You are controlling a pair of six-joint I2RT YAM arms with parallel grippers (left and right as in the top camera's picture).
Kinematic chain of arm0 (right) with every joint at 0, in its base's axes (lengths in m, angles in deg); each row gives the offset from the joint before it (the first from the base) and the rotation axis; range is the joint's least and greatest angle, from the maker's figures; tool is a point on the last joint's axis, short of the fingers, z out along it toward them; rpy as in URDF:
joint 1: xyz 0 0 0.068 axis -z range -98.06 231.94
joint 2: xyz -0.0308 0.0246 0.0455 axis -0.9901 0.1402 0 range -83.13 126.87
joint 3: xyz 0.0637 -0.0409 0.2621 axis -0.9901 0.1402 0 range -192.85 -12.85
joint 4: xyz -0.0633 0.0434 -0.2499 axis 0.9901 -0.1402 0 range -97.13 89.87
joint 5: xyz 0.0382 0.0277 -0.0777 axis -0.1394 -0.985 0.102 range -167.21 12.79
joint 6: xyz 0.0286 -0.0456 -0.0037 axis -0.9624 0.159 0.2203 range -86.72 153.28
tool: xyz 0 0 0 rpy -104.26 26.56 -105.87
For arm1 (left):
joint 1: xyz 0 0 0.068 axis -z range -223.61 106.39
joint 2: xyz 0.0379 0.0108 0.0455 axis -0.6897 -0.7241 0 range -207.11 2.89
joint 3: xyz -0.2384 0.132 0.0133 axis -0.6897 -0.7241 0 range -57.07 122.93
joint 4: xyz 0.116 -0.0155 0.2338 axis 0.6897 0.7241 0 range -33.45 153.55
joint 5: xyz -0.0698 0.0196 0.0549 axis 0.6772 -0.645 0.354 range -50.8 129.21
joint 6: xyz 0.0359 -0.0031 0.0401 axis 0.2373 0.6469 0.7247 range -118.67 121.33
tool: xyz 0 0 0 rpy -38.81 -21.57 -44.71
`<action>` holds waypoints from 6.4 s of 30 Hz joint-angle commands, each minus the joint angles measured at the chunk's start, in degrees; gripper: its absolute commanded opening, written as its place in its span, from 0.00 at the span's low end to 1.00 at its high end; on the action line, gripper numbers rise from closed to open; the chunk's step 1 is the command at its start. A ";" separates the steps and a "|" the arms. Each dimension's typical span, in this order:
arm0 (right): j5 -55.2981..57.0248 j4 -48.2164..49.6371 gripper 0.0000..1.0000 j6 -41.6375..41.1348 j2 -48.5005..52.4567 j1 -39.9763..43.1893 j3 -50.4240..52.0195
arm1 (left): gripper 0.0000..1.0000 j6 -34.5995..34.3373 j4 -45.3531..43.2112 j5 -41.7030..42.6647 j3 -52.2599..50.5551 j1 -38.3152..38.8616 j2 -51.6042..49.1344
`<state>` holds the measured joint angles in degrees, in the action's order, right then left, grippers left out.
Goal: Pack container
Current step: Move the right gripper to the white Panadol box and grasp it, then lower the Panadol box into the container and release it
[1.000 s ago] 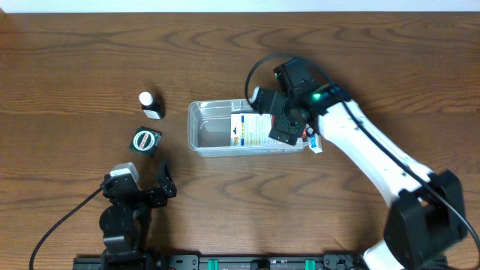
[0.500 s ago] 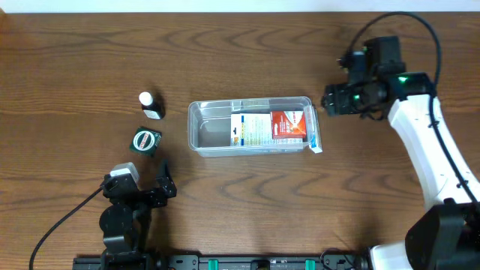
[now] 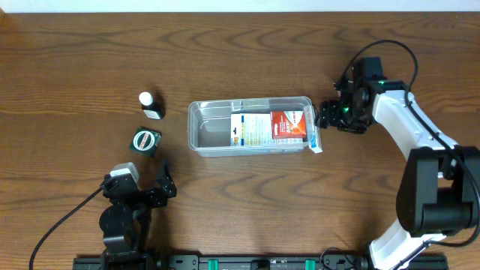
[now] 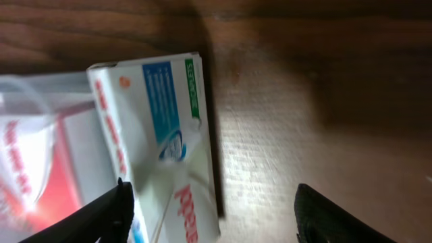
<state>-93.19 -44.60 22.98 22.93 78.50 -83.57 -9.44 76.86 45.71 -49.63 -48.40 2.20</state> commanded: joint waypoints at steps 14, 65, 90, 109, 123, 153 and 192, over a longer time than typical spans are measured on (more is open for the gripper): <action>2.56 2.73 0.80 0.13 2.32 -0.11 1.53 | 0.98 -0.72 0.15 0.37 -1.22 0.17 0.09; 11.26 1.60 0.82 -16.31 0.44 0.37 3.50 | 0.98 -0.72 0.15 0.37 -1.22 0.17 0.09; 19.12 2.03 0.47 -6.38 1.57 -0.07 1.11 | 0.98 -0.72 0.15 0.37 -1.22 0.17 0.09; 11.26 -3.72 0.45 27.19 -17.20 -14.49 -11.41 | 0.98 -0.72 0.15 0.37 -1.22 0.17 0.09; 15.39 -2.86 0.44 55.98 -11.30 -29.64 -10.49 | 0.98 -0.72 0.15 0.37 -1.22 0.17 0.09; -0.98 5.90 0.47 25.22 -2.97 -30.27 -10.49 | 0.98 -0.72 0.15 0.37 -1.22 0.17 0.09; -0.92 11.39 0.36 30.49 9.25 -33.53 -10.71 | 0.98 -0.72 0.15 0.37 -1.22 0.17 0.09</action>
<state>-94.24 -33.61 51.15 31.56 45.65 -94.10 -9.44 76.86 45.71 -49.63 -48.40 2.20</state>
